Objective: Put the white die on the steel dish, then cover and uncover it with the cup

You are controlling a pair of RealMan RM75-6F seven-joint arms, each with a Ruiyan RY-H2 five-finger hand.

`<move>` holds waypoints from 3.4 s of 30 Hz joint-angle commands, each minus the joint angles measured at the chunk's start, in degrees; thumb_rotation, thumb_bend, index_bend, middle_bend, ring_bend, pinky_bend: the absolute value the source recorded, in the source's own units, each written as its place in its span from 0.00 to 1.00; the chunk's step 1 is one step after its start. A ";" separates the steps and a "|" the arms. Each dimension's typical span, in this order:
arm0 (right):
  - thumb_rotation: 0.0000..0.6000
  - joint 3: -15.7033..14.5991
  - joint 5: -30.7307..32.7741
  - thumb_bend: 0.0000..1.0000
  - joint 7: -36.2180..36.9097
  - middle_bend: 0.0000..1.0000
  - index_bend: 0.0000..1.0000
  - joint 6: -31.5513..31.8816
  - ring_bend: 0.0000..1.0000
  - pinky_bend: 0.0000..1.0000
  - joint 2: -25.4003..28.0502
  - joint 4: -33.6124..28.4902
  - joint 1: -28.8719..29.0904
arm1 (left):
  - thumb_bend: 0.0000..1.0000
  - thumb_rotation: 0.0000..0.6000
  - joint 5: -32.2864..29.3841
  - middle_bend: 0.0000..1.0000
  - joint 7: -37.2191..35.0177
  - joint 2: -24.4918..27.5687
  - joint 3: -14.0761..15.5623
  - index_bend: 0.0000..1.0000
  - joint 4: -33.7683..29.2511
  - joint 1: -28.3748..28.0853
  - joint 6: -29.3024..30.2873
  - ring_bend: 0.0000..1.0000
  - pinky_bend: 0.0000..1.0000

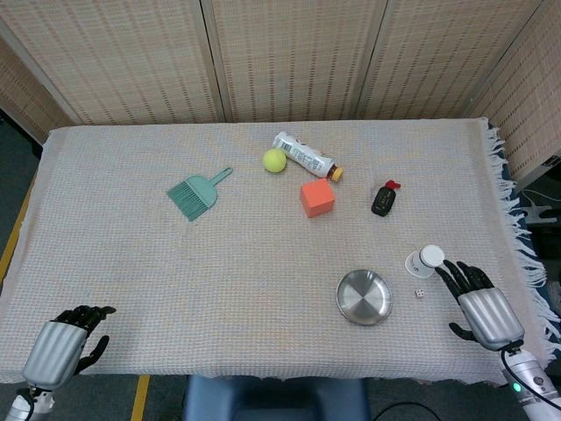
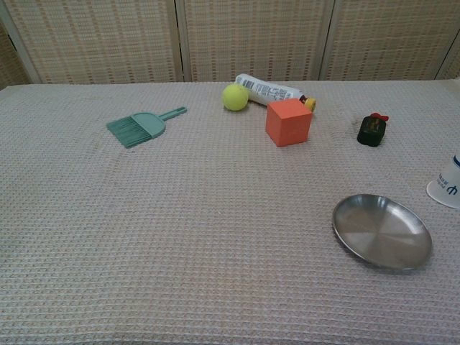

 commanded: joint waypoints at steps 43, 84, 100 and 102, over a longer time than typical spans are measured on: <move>1.00 0.71 -0.95 0.13 -1.76 0.67 0.36 -9.17 0.72 0.96 -4.45 11.80 6.65 | 0.36 1.00 0.33 0.42 0.20 0.03 0.12 0.31 -0.17 0.05 0.09 0.36 0.52; 1.00 -1.56 -3.64 0.13 13.24 0.71 0.45 -13.74 0.76 1.00 -16.98 33.01 12.36 | 0.36 1.00 0.49 0.42 0.16 0.11 0.14 0.31 -0.25 0.17 0.44 0.36 0.52; 1.00 -3.25 -6.37 0.13 18.43 0.72 0.47 -11.26 0.78 1.00 -20.66 39.71 12.60 | 0.36 1.00 0.54 0.42 0.16 0.16 0.12 0.31 -0.27 0.22 0.55 0.36 0.52; 1.00 -3.36 -6.40 0.13 18.67 0.72 0.48 -11.28 0.78 1.00 -20.90 40.08 12.64 | 0.36 1.00 0.51 0.42 0.18 0.17 0.13 0.31 -0.28 0.23 0.52 0.36 0.52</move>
